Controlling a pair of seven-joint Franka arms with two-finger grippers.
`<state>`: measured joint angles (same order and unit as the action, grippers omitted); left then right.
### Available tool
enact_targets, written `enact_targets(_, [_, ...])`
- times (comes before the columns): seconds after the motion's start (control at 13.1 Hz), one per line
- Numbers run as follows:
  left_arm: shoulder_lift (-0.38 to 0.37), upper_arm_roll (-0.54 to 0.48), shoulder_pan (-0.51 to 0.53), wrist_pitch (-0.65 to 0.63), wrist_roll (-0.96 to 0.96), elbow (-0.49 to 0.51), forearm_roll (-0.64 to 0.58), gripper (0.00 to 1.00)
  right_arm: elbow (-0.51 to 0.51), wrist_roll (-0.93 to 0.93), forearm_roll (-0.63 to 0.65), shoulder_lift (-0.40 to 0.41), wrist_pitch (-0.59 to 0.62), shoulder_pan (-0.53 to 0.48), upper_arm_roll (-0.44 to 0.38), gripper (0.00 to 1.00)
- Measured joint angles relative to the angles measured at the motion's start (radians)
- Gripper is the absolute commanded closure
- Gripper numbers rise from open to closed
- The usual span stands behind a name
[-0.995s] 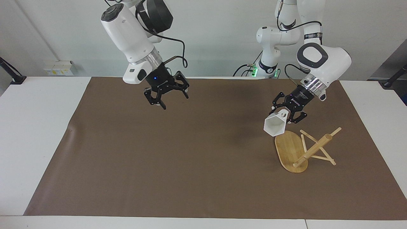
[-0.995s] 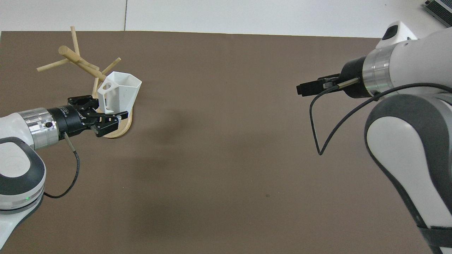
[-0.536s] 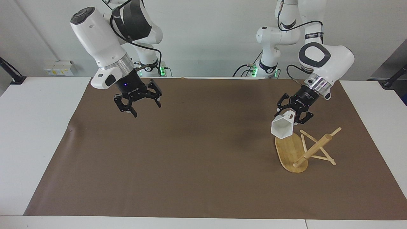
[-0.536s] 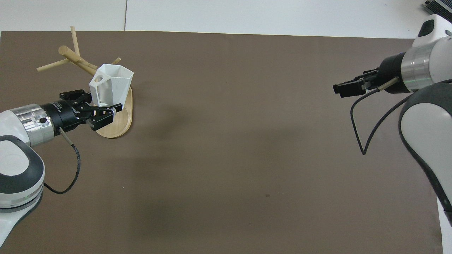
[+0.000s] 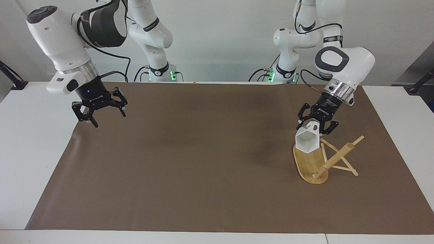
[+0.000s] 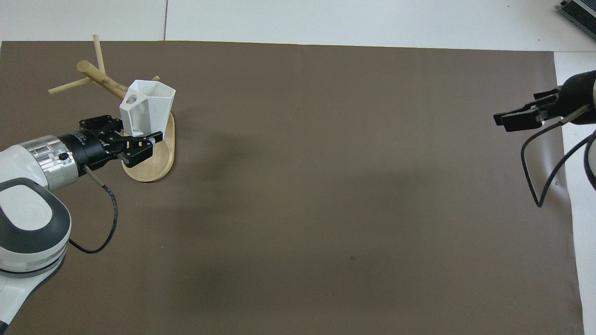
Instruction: Hang cup on rack
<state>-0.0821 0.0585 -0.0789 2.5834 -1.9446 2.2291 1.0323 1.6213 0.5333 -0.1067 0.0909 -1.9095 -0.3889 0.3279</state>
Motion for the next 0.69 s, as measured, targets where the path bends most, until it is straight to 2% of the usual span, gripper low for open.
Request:
enact_targets(0.38, [0.030,0.000,-0.001,0.018,0.000,-0.018,0.000,1.00,-0.013,-0.123,0.127,-0.006,0.031,-0.001,-0.032,0.00])
enact_targets(0.69, [0.048,0.000,-0.002,0.036,-0.026,-0.035,0.000,1.00,-0.024,-0.295,0.141,-0.006,0.061,-0.001,-0.035,0.00])
